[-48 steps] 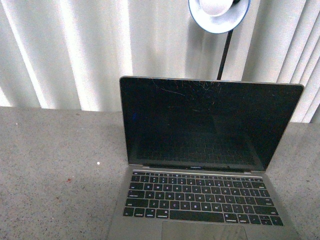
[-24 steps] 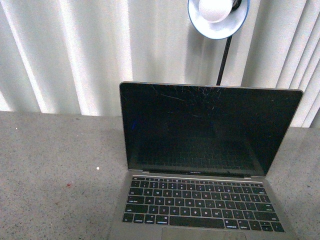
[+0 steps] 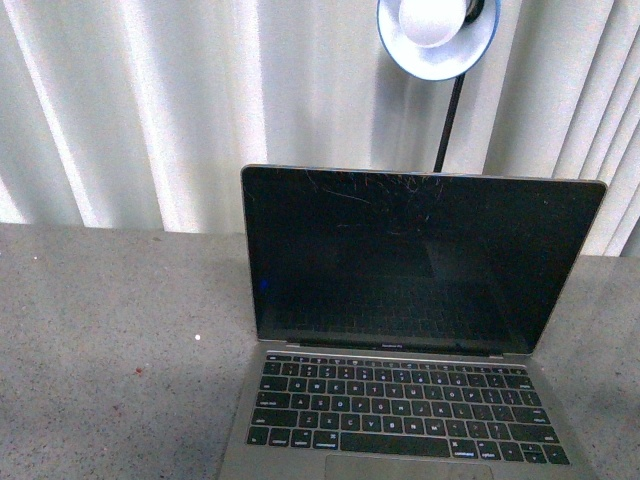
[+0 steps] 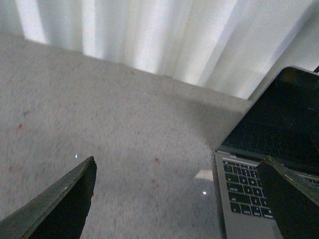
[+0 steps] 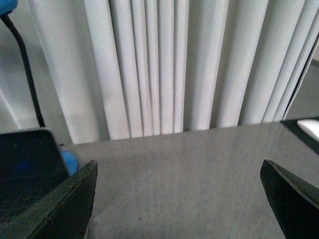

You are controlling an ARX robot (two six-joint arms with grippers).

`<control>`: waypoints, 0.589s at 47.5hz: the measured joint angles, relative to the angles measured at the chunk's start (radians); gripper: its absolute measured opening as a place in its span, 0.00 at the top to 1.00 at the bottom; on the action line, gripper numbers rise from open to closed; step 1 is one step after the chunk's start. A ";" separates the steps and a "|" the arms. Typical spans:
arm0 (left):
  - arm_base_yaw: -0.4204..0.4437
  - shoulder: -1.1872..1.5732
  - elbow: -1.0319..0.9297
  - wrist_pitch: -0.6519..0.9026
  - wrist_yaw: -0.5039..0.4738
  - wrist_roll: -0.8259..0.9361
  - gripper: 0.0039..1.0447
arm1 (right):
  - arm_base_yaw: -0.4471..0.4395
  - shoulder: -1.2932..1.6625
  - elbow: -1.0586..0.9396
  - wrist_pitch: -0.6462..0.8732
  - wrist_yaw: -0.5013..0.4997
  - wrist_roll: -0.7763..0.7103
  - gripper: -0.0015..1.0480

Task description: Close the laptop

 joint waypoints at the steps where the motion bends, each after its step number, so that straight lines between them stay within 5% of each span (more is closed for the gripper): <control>1: 0.002 0.050 0.019 0.040 0.017 0.017 0.06 | -0.003 0.041 0.021 0.029 -0.006 -0.012 0.07; 11: -0.003 0.496 0.314 0.196 0.127 0.359 0.06 | -0.008 0.470 0.341 0.126 -0.101 -0.284 0.07; 28: -0.068 0.792 0.805 -0.066 0.182 0.932 0.06 | 0.030 0.724 0.783 -0.077 -0.270 -0.777 0.07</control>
